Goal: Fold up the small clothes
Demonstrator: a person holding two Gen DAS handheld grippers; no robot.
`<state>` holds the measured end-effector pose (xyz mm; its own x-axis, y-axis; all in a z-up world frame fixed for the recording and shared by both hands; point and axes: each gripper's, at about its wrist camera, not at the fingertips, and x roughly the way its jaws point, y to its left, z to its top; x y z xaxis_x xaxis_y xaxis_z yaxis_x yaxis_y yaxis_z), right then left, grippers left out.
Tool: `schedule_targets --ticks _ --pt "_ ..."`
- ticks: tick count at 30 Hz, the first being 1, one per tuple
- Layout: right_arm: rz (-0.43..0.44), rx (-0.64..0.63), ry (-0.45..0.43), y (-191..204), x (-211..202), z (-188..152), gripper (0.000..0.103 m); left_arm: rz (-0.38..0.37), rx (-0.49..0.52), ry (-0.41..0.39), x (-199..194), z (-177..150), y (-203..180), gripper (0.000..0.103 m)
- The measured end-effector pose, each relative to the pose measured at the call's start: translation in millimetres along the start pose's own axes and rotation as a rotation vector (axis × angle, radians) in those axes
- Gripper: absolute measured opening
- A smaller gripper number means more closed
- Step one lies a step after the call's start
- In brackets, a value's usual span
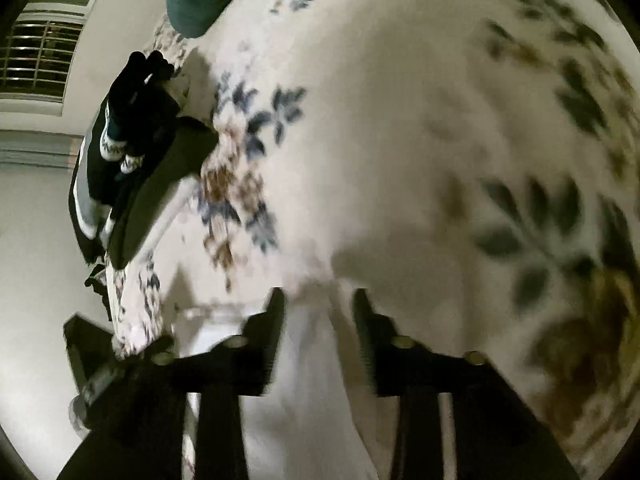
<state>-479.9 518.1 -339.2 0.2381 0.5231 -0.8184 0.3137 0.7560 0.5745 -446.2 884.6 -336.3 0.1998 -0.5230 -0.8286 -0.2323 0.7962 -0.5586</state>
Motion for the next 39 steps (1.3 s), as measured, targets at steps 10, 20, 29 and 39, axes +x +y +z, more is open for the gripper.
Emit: schedule_targets --ticks 10,20,29,39 --pt "0.145 0.110 0.054 -37.5 12.7 -30.3 0.003 0.037 0.039 -0.045 -12.4 11.8 11.6 0.006" --pt "0.055 0.008 0.171 -33.4 -27.8 -87.6 0.060 -0.048 -0.045 0.086 -53.2 -97.1 44.8 0.068" --pt "0.115 0.073 0.305 -61.8 -3.8 -163.5 0.026 -0.035 -0.056 0.052 -38.1 -159.7 41.7 0.012" --pt "-0.019 -0.011 0.246 -54.3 -15.7 -167.6 0.006 0.044 -0.028 0.057 -51.2 -154.5 55.7 0.007"
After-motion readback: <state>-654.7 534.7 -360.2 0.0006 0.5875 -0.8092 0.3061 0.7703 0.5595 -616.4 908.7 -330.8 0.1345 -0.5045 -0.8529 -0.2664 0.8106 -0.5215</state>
